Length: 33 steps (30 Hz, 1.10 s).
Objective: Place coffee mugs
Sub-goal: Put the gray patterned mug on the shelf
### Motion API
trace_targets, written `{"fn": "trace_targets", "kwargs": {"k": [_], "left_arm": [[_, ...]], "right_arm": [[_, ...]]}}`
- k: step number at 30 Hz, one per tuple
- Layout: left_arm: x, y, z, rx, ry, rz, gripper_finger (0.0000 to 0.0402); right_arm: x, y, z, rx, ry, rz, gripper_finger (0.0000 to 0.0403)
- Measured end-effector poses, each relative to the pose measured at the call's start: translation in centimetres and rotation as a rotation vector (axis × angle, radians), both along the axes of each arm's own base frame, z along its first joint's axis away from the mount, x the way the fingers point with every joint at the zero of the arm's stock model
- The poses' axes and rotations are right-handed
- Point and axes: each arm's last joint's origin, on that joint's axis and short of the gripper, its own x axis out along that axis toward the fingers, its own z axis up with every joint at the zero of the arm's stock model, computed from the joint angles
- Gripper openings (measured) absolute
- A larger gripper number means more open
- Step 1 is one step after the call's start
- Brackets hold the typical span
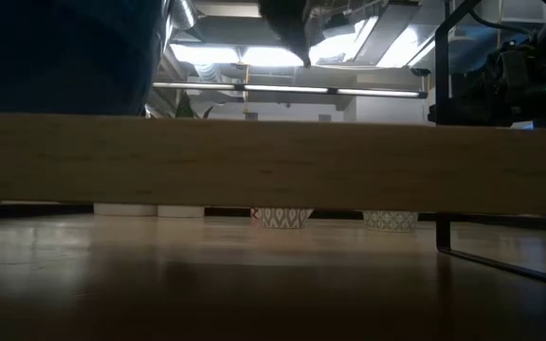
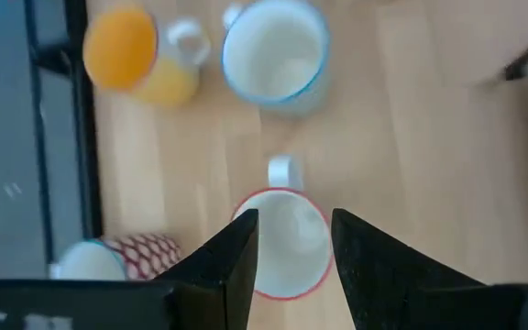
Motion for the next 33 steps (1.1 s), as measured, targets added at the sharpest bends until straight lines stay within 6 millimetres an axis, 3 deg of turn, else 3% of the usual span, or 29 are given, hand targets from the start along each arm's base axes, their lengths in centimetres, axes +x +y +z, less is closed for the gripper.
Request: {"fn": "trace_targets", "kwargs": {"k": [5, 14, 22, 27, 33], "left_arm": [[0.5, 2.1, -4.7, -0.115, 0.049, 0.060, 0.0134], [0.3, 2.1, -8.8, -0.127, 0.105, 0.052, 0.0134], [-0.3, 2.0, -11.0, -0.137, 0.168, 0.059, 0.0134], [-0.4, 2.0, -11.3, -0.145, 0.170, 0.075, 0.0134], [-0.1, 2.0, -11.1, -0.143, 0.135, 0.074, 0.0125]], "right_arm": [[0.0, 0.0, 0.0, -0.001, 0.000, 0.000, 0.0111], [0.0, 0.0, 0.0, -0.002, 0.001, 0.000, 0.0111], [0.2, 0.0, -0.2, -0.045, 0.044, 0.031, 0.0108], [0.6, -0.1, -0.4, -0.070, 0.244, 0.072, 0.0078], [1.9, -0.6, 2.8, -0.190, 0.405, 0.116, 0.0038]]}}
